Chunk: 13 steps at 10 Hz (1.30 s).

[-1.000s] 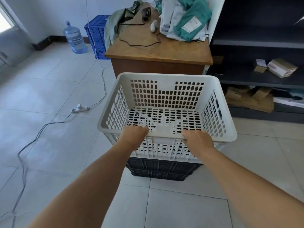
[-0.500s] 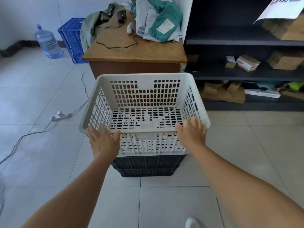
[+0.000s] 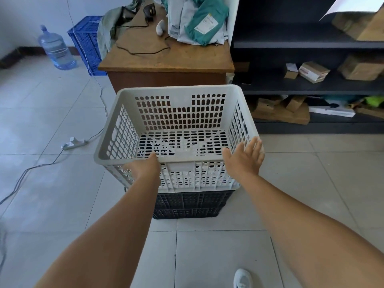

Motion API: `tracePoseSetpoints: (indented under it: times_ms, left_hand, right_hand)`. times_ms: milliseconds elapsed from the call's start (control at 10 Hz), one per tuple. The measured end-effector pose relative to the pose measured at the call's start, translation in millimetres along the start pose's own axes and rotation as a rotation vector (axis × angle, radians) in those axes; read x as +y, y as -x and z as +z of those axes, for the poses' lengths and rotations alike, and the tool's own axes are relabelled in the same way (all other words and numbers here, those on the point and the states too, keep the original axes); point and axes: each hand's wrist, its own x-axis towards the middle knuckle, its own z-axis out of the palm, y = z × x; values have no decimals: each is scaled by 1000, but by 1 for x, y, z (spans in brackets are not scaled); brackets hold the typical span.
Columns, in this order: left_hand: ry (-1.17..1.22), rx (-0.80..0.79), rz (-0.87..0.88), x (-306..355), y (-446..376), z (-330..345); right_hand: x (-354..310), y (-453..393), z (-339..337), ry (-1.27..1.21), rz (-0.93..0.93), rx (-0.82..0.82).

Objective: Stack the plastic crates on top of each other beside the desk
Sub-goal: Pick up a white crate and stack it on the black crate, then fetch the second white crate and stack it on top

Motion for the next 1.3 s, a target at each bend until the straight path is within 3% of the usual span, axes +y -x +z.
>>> tracePoseSetpoints:
  times_ms: [100,200,400,500,700,1000,1300]
  left_hand:
    - [-28,34,1,6,0,-1]
    - [-509,8,117,11,16,2]
    - [-500,30,156,13,27,-8]
    - [-44,48,-4,5,26,-8]
    - [-74,1,76,-5,44,-10]
    - [-440,-147,441,-17,106,25]
    - [-803,-271,815,-34,176,106]
  right_hand:
    - [-3,-8,0,30,-11,1]
    - [-2,-8,2,41,-40,14]
    - [-4,-9,-7,101,-64,-82]
    - [-3,-1,-5,96,-132,-92]
    - [-7,16,-6,91,-254,-106]
    - [25,36,-18,-10,-220,-59]
    - [120,32,-59,-42,-158,-46]
